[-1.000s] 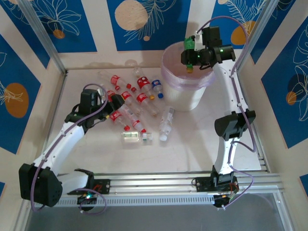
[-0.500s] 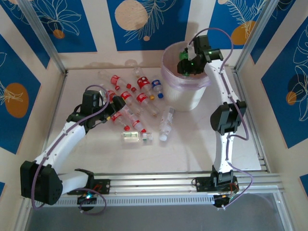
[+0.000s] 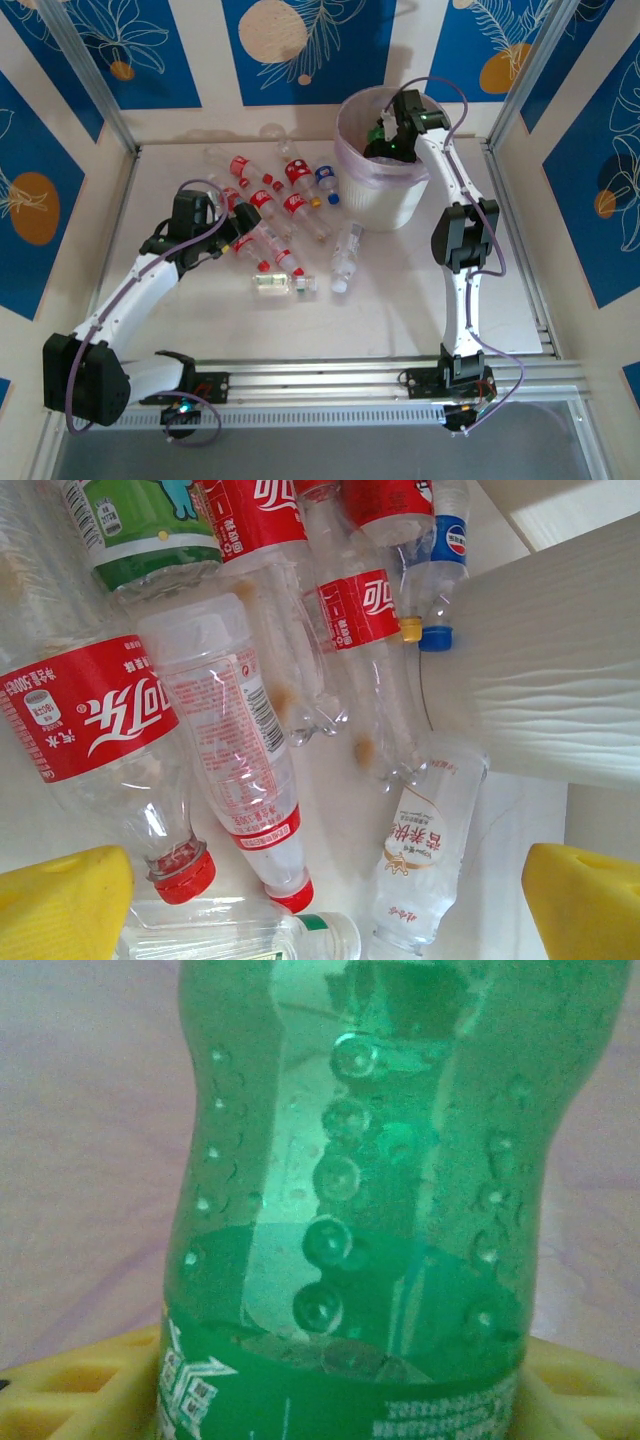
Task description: Put the plastic bottles in the bin
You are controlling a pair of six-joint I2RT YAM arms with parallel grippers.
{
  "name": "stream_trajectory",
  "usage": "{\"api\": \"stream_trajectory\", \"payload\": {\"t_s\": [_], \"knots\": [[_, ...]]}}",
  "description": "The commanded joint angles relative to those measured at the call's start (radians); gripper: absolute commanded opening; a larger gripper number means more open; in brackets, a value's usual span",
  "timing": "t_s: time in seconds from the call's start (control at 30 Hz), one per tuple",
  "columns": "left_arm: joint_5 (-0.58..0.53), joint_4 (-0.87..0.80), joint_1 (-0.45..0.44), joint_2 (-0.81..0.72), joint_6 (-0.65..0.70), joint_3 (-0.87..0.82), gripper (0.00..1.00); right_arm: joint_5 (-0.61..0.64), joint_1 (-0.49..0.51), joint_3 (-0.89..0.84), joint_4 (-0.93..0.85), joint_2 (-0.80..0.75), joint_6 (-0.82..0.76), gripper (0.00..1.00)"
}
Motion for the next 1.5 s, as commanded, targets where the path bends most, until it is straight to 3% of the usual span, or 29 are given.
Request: {"api": "stream_trajectory", "payload": {"t_s": [0.0, 0.43, 0.7, 1.03, 1.23, 1.47], "knots": [[-0.022, -0.029, -0.009, 0.005, 0.024, -0.013, 0.99, -0.022, -0.006, -0.014, 0.024, 0.02, -0.006, 0.69], [-0.031, -0.017, -0.01, 0.01, 0.02, -0.03, 1.0, -0.017, -0.006, -0.027, 0.053, 0.021, 0.01, 0.83], [-0.04, -0.052, -0.01, 0.015, 0.049, -0.013, 1.0, -0.011, -0.006, 0.127, -0.027, 0.002, -0.008, 0.95], [-0.134, -0.103, -0.009, 0.033, 0.099, 0.011, 1.0, 0.045, 0.0, 0.305, -0.149, -0.135, -0.043, 0.95], [-0.243, -0.01, -0.008, 0.107, 0.073, -0.005, 0.99, 0.039, 0.019, 0.186, -0.15, -0.351, -0.033, 0.95], [-0.332, 0.115, 0.007, 0.246, 0.0, 0.012, 0.93, -0.039, 0.08, -0.164, -0.06, -0.659, 0.017, 0.95]]}}
